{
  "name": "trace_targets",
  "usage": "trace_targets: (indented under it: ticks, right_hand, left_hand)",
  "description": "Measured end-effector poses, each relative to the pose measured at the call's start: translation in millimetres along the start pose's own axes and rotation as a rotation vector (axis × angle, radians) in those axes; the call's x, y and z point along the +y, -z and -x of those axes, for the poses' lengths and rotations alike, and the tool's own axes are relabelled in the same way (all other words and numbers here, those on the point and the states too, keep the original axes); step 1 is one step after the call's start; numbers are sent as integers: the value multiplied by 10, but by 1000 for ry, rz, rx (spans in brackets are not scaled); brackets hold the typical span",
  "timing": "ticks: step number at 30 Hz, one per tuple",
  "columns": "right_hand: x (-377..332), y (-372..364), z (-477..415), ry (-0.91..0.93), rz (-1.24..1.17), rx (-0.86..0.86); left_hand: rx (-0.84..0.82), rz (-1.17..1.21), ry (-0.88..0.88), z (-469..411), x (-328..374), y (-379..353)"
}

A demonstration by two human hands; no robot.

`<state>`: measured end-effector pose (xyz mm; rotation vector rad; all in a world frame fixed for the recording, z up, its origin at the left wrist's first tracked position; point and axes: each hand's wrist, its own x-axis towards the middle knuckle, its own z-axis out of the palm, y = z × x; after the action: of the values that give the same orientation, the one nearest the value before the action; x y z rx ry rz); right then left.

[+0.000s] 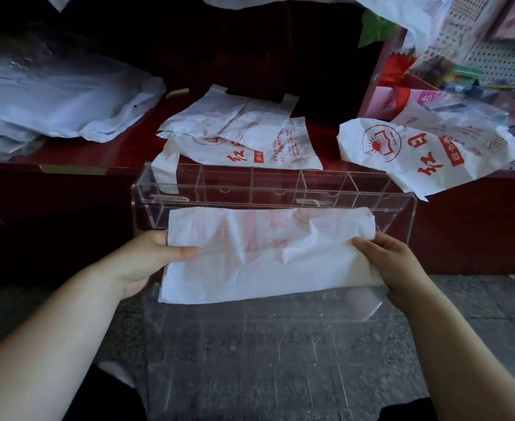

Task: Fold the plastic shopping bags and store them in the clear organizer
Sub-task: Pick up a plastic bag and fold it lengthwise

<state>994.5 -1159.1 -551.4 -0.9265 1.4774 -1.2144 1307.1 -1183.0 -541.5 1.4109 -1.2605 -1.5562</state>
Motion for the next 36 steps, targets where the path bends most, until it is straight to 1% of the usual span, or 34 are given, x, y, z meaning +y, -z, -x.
trace_targets:
  ticks: [1, 4, 8, 14, 18, 19, 21, 23, 24, 26, 27, 28, 30, 32, 33, 34, 36]
  right_hand:
    - [10, 11, -1, -2, 0, -8]
    - [14, 27, 12, -25, -16, -38]
    - [-2, 60, 25, -67, -108, -133]
    - [-26, 68, 70, -94, -159, -282]
    - [-46, 35, 106, -40, -168, -307]
    - [-60, 22, 117, -25, -154, -311]
    - [-21, 43, 86, -24, -101, -294]
    - [-3, 70, 63, -10, -92, -274]
    - [5, 83, 41, -7, -109, -285]
    - [0, 85, 59, 12, -103, -254]
    - [-22, 75, 83, 8, -90, -249]
    - [-16, 76, 68, 20, -47, -248]
    - [-31, 76, 56, 91, 69, -195]
    - [-6, 41, 44, 62, 28, -172]
    - [-7, 20, 63, 56, 82, -155]
    - [-2, -2, 76, 54, 134, -186]
    - [20, 1, 71, 54, 149, -192]
  left_hand:
    - [34, -13, 4, -20, -7, -5]
    - [67, 32, 32, -46, -13, 19]
    - [63, 96, 6, -43, 6, 44]
    - [52, 221, -19, -13, 44, 105]
    - [-30, 293, -83, 19, 68, 195]
    - [-27, 293, -80, 13, 49, 227]
    - [4, 368, -96, -29, 9, 267]
    - [-34, 433, -109, -28, 22, 264]
    - [-36, 464, -112, -9, 51, 242]
    - [-27, 491, -93, 10, 98, 225]
    - [-20, 478, -67, 28, 131, 208]
    - [0, 413, -53, 34, 137, 201]
    - [64, 254, -54, 19, 118, 178]
    - [121, 140, -89, 0, 79, 174]
    - [137, 102, -85, 8, 78, 171]
    - [135, 83, -88, 21, 80, 174]
    - [163, 81, -96, 38, 105, 188]
